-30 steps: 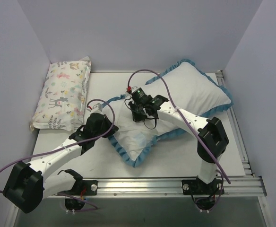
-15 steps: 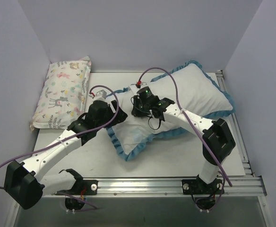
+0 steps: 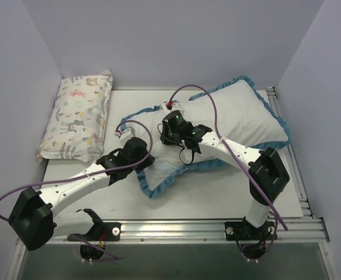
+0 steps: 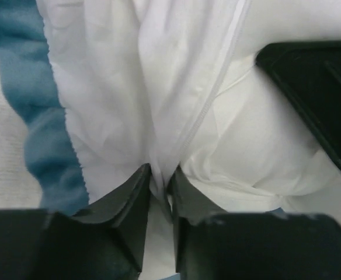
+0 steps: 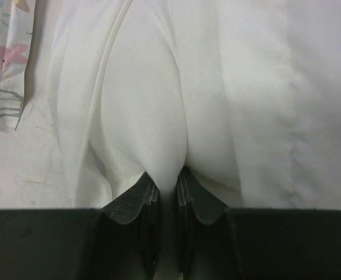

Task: Remove the pillowcase from the pillow

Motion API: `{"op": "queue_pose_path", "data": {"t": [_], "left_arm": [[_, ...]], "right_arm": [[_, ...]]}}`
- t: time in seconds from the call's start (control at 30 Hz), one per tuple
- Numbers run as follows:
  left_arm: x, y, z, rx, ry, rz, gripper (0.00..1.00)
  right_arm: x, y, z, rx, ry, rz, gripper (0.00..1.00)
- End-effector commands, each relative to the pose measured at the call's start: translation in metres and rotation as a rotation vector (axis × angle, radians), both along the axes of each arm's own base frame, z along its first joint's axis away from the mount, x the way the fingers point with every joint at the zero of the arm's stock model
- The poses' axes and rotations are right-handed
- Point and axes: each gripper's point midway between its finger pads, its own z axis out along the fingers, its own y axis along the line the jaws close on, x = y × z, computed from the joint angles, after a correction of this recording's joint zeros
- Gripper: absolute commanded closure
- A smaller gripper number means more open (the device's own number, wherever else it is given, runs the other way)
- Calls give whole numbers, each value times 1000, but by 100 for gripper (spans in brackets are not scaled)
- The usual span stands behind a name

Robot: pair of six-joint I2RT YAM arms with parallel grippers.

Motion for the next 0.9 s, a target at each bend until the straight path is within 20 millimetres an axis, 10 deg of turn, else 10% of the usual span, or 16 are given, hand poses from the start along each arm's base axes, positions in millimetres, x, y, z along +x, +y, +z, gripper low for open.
{"op": "queue_pose_path", "data": {"t": [0.0,0.07,0.6,0.87], "left_arm": [[-1,10,-6,-38,-15,29,76],[-8,18,-16,-35,0,31,100],[-62,59,-96,-9,145,77,100],[-60,61,-89,13,118,49,100]], "right_arm": [[9,0,6,7,-24,-49,100],[14,-2,8,7,-26,-60,100],[80,-74,101,191,-86,-207,100],[65,-77,75,98,-61,-168,100]]}}
